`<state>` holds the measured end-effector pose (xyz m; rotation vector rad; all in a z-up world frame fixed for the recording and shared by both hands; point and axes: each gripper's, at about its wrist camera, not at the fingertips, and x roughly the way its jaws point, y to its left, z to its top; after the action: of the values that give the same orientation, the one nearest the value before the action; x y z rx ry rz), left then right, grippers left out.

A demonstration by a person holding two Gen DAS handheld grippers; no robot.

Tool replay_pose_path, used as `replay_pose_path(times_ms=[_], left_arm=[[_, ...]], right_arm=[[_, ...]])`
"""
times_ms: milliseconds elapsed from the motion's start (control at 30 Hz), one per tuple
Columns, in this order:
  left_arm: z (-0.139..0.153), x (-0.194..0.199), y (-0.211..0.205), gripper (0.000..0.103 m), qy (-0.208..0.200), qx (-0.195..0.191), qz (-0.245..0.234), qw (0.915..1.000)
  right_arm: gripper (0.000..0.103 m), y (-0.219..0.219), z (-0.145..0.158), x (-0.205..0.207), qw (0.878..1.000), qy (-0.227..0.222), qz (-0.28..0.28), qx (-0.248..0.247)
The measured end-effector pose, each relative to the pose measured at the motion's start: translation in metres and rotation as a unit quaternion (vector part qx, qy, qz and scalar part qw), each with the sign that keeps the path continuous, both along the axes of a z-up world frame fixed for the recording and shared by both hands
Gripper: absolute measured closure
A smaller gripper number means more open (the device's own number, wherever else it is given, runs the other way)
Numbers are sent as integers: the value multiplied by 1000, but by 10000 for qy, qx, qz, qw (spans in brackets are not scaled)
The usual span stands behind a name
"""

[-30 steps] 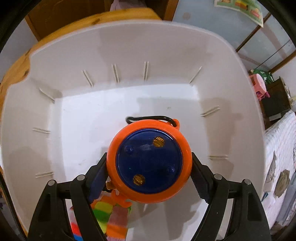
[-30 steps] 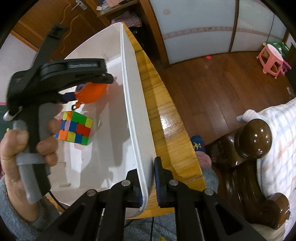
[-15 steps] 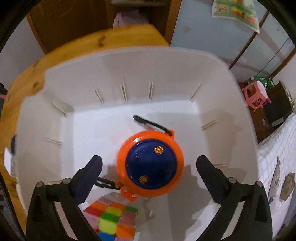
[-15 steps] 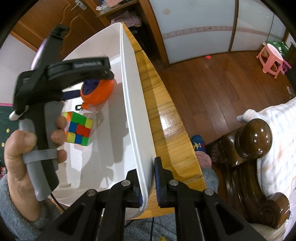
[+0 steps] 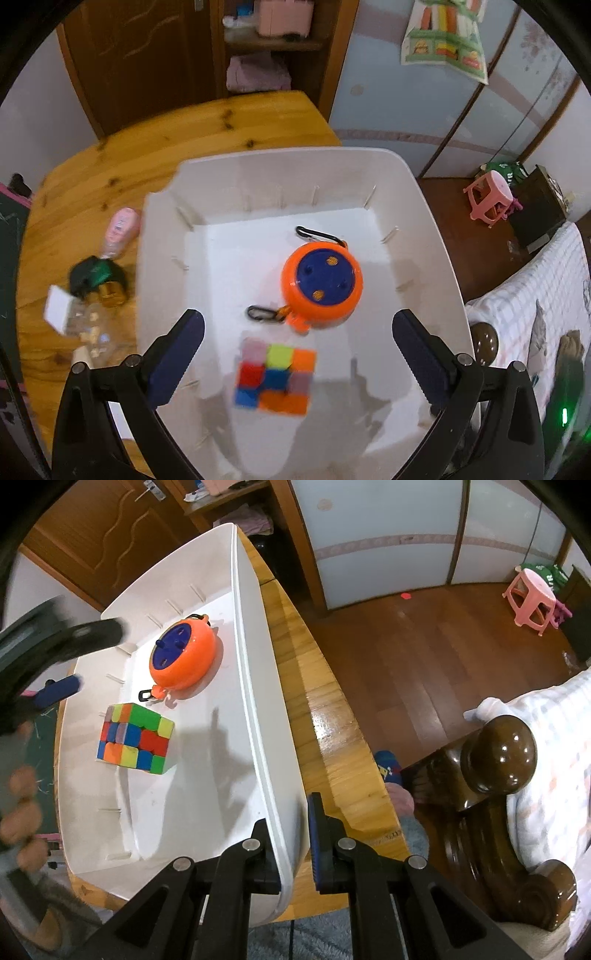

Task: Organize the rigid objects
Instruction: 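Carry the cord reel with the left tool into the tray and release, then move the left tool back to the white charger on the table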

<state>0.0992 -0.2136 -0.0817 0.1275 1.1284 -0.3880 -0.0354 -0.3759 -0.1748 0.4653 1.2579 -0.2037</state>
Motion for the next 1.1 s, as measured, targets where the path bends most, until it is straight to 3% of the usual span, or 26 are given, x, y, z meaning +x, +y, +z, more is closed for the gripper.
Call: replay_pose_path(times_ms=[267,667,1100], left_arm=[[38,-29,65,1,-817,215,68,9964],[63,-53,149,1,-1112,257,669,9912],[53,-61,200,1,-1303,710,989,9840]], right_arm=[[95,-3,-2,2,9999,14,-110,113],[95,-1,-3,2,9996,108,-275,44],[95,8,-2,6,9991,229,-285,-197]])
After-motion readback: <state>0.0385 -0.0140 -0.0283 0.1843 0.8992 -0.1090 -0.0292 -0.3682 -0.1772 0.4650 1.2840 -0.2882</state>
